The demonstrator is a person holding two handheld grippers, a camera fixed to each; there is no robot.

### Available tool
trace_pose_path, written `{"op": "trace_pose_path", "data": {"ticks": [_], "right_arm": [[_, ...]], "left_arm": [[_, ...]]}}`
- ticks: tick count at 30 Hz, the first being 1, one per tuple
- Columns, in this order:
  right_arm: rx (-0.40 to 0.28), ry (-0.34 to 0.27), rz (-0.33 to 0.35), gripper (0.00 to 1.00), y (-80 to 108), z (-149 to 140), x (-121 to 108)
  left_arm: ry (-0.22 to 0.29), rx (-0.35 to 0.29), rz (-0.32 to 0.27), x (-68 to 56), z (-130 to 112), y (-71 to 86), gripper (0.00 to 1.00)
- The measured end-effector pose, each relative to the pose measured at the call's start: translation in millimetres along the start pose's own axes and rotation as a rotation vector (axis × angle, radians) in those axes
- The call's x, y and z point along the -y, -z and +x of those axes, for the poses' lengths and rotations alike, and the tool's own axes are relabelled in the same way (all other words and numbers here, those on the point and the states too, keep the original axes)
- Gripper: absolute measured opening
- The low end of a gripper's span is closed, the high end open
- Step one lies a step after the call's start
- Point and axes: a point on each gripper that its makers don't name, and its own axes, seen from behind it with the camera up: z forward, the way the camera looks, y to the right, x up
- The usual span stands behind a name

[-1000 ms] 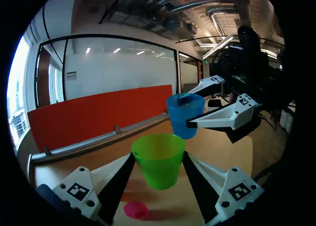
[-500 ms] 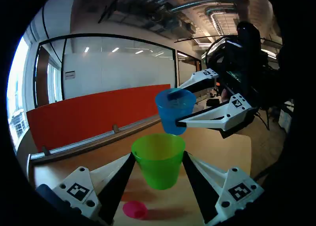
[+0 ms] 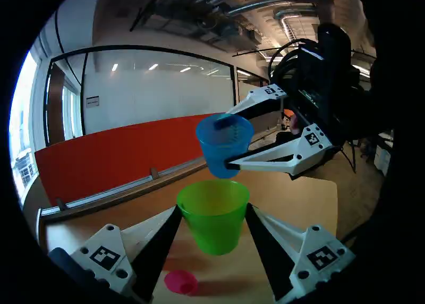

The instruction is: Pour water

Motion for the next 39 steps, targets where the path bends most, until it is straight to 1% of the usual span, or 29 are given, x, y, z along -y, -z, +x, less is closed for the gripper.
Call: {"op": "trace_pose_path", "data": {"ticks": [8, 14, 18, 26, 39], "right_arm": [[0.000, 0.068, 0.003, 0.90, -2.2, 5.1, 1.2], [-0.007, 0.097, 0.003, 0.90, -4.3, 10.1, 3.3], [-0.011, 0.115, 0.003, 0.90, -5.4, 12.4, 4.3], [-0.009, 0.170, 0.001, 0.90, -6.2, 14.2, 5.6], [-0.010, 0.251, -0.009, 0.90, -7.5, 14.6, 2.4]], "left_arm": [[0.000, -0.001, -0.003, -2.2, 0.0, 1.5, 0.86], [-0.001, -0.002, -0.006, -4.6, 0.8, 1.9, 0.86], [-0.002, -0.005, -0.011, -7.5, 1.9, 0.6, 0.86], [-0.009, -0.003, -0.018, -12.6, 1.3, -3.2, 0.86], [-0.013, -0.006, -0.029, -18.0, 2.8, -8.1, 0.86]]}}
